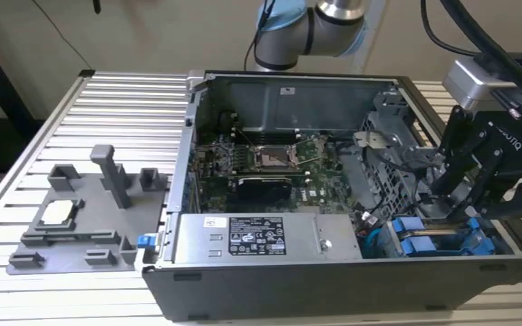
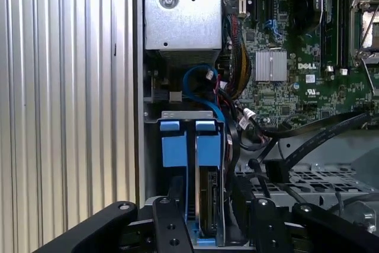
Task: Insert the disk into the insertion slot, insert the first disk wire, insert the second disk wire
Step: 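Insert the disk into the insertion slot, then insert the first disk wire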
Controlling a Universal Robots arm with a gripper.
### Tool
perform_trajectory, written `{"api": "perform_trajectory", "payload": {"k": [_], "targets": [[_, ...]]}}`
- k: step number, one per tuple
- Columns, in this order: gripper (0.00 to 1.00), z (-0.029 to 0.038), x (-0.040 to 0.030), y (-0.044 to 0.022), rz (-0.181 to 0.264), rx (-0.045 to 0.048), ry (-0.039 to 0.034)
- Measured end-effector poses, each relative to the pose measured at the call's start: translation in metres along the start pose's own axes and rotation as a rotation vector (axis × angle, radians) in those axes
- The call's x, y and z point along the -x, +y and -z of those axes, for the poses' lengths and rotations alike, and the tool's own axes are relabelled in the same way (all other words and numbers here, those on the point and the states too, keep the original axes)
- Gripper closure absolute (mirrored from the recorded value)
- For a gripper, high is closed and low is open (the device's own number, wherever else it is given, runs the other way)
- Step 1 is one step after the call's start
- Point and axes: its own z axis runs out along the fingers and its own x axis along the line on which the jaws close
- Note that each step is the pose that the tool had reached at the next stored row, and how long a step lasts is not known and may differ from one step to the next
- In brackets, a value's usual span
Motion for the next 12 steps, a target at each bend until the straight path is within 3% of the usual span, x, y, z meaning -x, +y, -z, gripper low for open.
{"api": "perform_trajectory", "payload": {"k": [9,12], "targets": [[0.53,0.0007,0.0006,-0.0197,0.007,-0.0028,-0.0017],[0.53,0.0008,0.0007,-0.0222,0.012,-0.0122,-0.0035]]}}
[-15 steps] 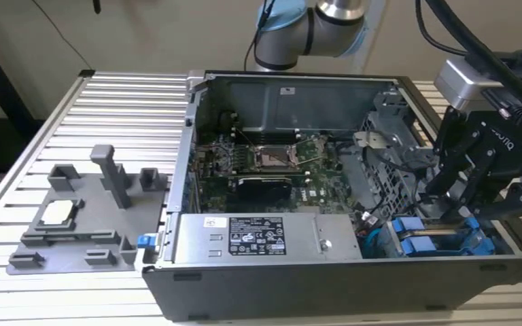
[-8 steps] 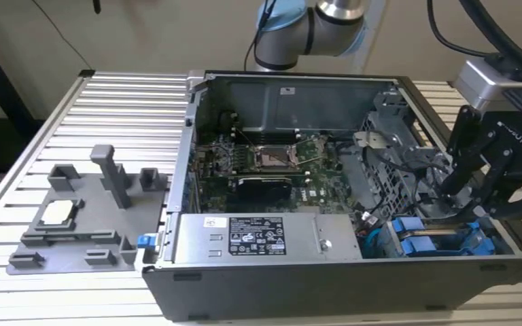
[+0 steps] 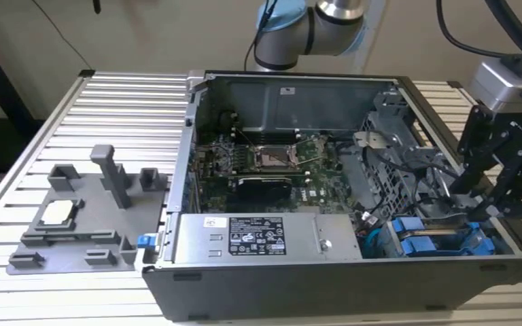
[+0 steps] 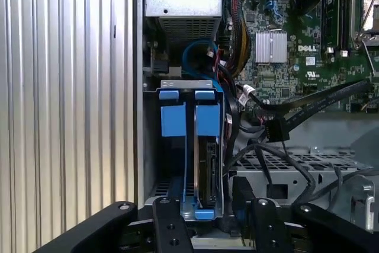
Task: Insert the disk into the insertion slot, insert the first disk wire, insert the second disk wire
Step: 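Insert the first disk wire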
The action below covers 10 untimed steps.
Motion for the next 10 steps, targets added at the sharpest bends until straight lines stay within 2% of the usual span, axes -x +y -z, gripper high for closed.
{"api": "perform_trajectory", "payload": {"k": [3,8,10], "targets": [[0.53,0.0000,0.0000,-0.0016,0.005,-0.0177,-0.0033],[0.53,0.0000,0.0002,-0.0039,0.013,-0.0547,-0.0090],[0.53,0.0000,0.0009,-0.0048,0.016,-0.0656,-0.0094]]}}
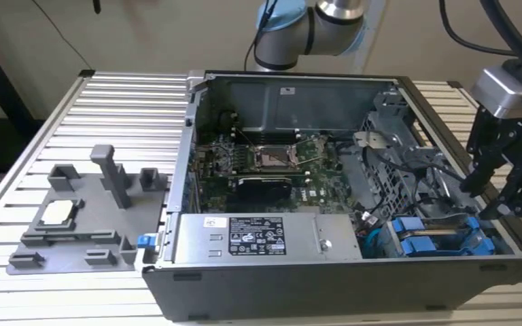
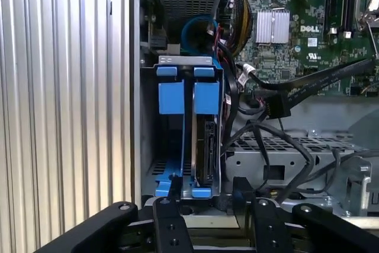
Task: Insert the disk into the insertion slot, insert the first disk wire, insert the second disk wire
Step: 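Insert the first disk wire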
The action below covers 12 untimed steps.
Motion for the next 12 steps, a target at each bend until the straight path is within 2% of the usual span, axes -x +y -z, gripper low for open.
{"api": "perform_trajectory", "payload": {"k": [5,12], "targets": [[0.53,-0.0007,0.0062,-0.0017,0.005,-0.0102,-0.0002],[0.53,-0.0024,0.0163,-0.0053,0.014,-0.0102,-0.0006]]}}
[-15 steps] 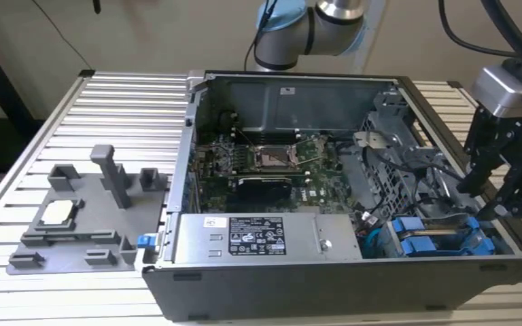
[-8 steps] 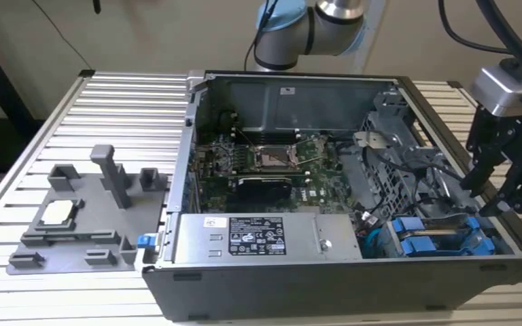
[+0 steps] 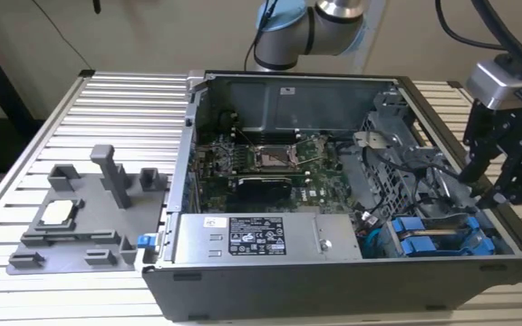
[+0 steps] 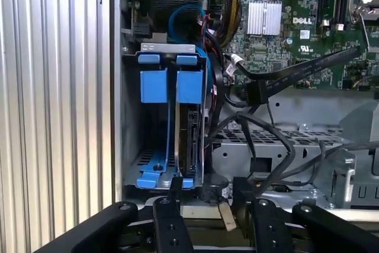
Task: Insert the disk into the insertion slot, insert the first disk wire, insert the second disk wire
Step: 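Insert the first disk wire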
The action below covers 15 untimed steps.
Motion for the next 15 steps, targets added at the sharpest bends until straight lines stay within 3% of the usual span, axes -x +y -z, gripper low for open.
{"api": "perform_trajectory", "payload": {"k": [9,15], "targets": [[0.53,-0.0026,0.0037,-0.0137,0.010,0.0024,-0.0004],[0.53,-0.0042,0.0059,-0.0156,0.024,0.0069,0.0015]]}}
